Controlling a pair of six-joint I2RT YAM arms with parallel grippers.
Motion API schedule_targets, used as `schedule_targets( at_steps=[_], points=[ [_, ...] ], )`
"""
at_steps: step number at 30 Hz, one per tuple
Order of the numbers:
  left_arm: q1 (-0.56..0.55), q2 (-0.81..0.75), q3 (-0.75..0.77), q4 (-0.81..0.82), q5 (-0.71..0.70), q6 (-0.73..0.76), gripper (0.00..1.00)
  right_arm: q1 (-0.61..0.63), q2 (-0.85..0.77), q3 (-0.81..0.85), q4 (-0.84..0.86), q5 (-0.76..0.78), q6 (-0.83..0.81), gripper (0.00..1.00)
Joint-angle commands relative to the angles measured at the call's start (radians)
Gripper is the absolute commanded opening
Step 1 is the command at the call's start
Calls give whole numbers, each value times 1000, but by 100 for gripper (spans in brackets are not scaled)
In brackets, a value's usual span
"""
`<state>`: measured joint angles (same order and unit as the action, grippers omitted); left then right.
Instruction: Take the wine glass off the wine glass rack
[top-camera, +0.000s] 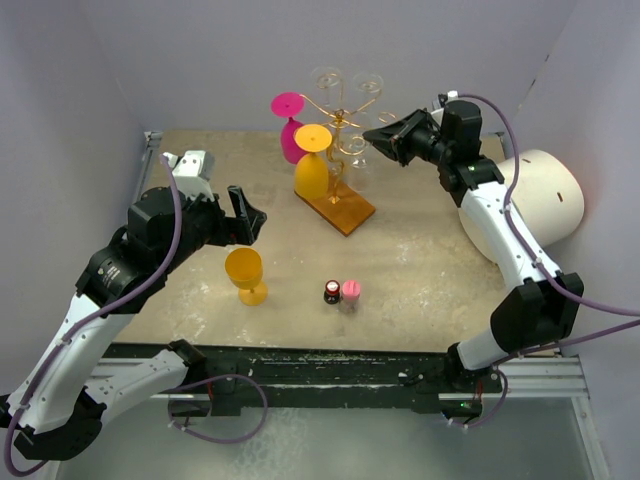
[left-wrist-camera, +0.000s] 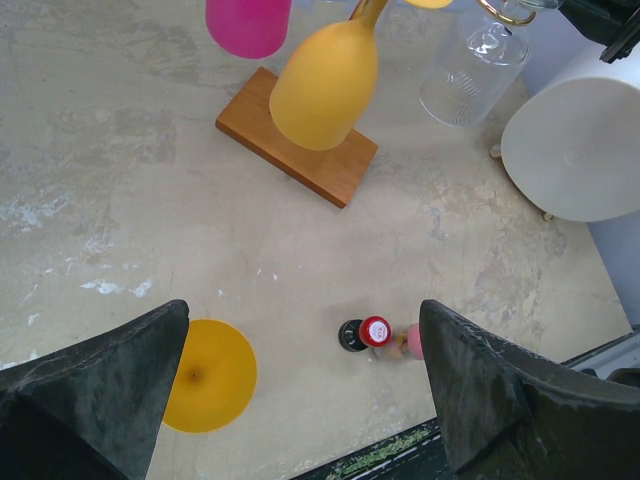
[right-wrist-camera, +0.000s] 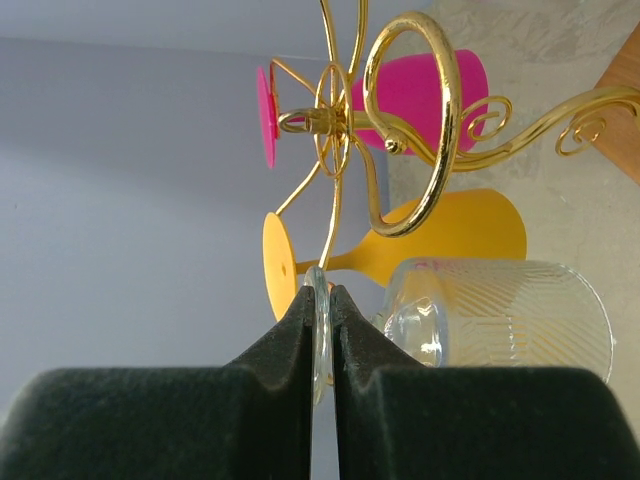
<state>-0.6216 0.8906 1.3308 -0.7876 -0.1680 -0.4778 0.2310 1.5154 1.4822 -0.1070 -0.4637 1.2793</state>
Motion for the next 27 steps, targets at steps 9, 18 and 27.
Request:
schedule_targets(
  at_steps=[9, 18, 27],
  points=[
    [6, -6, 12, 35, 9, 7, 99, 6, -34, 31, 107, -76, 63, 0],
    [6, -12, 6, 39, 11, 2, 99, 5, 1, 63, 134, -127, 99, 0],
    [7, -15, 0, 40, 9, 1, 99, 5, -24, 46, 131, -127, 85, 0]
  ],
)
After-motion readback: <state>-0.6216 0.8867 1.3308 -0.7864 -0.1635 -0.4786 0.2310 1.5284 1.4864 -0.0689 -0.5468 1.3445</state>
